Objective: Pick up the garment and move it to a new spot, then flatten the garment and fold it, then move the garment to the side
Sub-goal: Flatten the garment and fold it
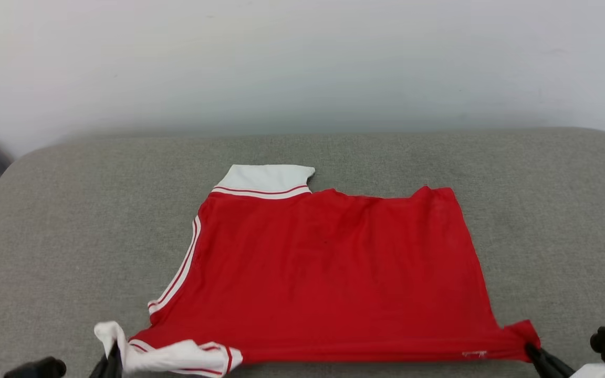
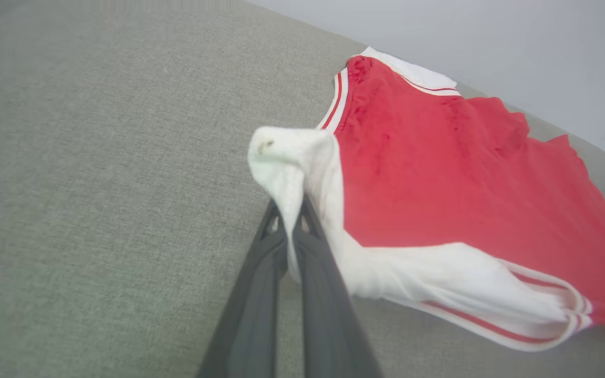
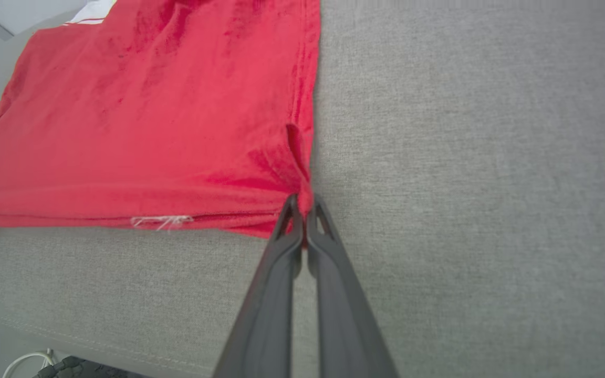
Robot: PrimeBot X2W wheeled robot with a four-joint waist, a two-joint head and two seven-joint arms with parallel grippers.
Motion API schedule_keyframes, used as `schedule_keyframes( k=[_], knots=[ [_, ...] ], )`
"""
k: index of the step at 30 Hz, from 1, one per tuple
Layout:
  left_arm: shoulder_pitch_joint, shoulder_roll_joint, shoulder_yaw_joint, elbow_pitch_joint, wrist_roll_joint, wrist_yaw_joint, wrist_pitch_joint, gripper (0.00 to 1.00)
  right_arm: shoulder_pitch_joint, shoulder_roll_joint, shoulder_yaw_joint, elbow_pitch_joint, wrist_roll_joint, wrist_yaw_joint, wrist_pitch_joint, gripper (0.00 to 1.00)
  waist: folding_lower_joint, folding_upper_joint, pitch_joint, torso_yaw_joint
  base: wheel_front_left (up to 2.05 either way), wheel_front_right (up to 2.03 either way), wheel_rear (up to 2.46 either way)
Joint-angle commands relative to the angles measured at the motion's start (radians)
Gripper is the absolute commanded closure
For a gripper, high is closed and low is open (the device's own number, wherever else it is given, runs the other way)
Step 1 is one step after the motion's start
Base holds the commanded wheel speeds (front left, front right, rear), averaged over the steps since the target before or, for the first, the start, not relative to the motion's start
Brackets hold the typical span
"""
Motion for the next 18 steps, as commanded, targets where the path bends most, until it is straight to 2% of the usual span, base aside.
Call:
schedule_keyframes(
  k=[1, 5, 8, 18],
  knots=[
    [-0.002, 0.014, 0.021, -0.028, -0.002, 0.018, 0.002, 1.0, 0.003, 0.003, -0.03, -0.021, -0.017, -0.003, 0.012, 1.0, 0.0004, 0.0, 0.007, 0.005, 0.0, 0.0, 0.0],
    [-0.059, 0.018, 0.015, -0.084, 0.0, 0.026, 0.019, 1.0, -0.05, 0.029, -0.053, -0.063, -0.045, -0.003, 0.04, 1.0, 0.0004, 0.0, 0.036, 0.013, 0.0, 0.0, 0.0],
    [-0.128, 0.022, 0.0, -0.076, 0.0, 0.014, 0.042, 1.0, -0.111, 0.037, -0.056, -0.051, -0.058, -0.003, 0.061, 1.0, 0.0004, 0.0, 0.076, 0.012, 0.0, 0.0, 0.0],
    [-0.374, 0.006, -0.022, 0.087, -0.018, -0.057, 0.035, 1.0, -0.388, -0.004, 0.034, 0.142, -0.057, -0.003, 0.125, 1.0, 0.0004, 0.0, 0.221, -0.01, 0.0, 0.0, 0.0]
  ],
)
